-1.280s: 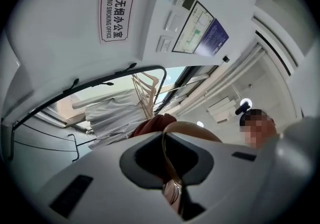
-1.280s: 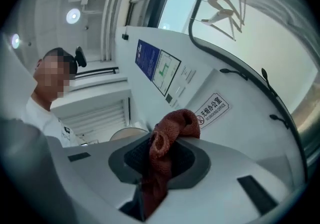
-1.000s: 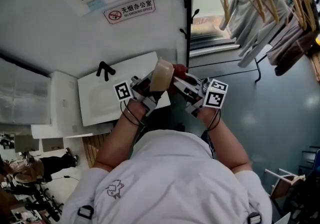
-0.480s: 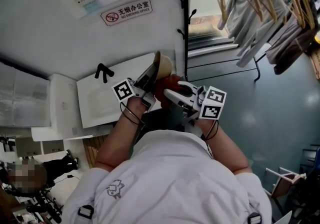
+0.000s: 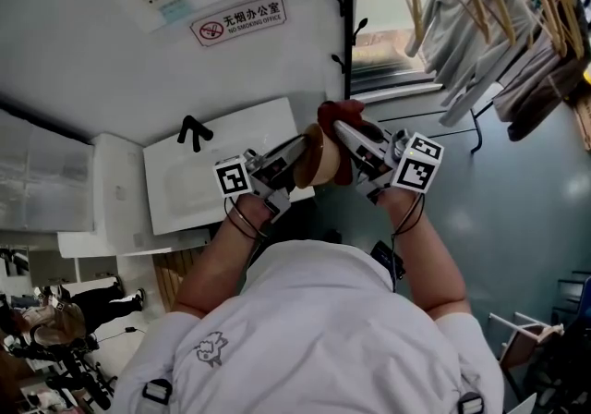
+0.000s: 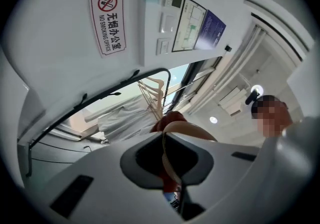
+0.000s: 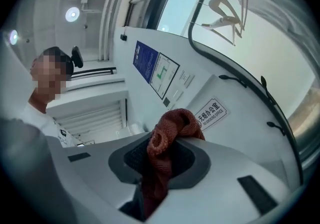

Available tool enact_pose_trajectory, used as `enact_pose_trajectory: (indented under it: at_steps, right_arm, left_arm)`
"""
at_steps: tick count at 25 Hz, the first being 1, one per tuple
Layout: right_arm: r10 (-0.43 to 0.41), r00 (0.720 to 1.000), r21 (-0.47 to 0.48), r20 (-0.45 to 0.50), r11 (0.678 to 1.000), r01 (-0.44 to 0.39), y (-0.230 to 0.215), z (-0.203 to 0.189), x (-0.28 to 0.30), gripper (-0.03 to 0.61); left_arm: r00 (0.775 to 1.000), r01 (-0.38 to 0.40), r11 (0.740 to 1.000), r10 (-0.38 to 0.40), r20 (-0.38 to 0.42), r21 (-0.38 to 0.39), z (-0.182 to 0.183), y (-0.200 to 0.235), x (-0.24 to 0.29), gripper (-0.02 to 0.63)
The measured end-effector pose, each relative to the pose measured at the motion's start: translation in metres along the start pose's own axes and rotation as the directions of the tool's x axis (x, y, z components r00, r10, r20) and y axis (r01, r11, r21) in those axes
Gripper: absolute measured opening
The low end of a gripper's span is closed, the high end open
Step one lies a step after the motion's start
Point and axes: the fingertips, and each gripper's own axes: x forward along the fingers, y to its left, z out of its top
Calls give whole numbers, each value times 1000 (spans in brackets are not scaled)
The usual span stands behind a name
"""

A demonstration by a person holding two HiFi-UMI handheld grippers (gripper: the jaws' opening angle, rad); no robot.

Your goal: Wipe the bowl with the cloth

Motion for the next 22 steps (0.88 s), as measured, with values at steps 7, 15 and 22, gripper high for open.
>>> enact_pose_trajectory:
  at_steps: [7,15,22]
  right_arm:
    - [38,999,117,-23,992,-35,-2,-26,13,78]
    - [106,990,180,-96,980,-87,25,-76,27,80]
    - [159,980,112,-116,983,-146,58,-72,20,80]
  left_arm:
    - [983,164,986,-160,95,-37,24,-35,4,25]
    - [971,18,1000,-15,239,-9,64,-21,7,26]
    - [949,-201,979,187,254,29,65,16,-11,28]
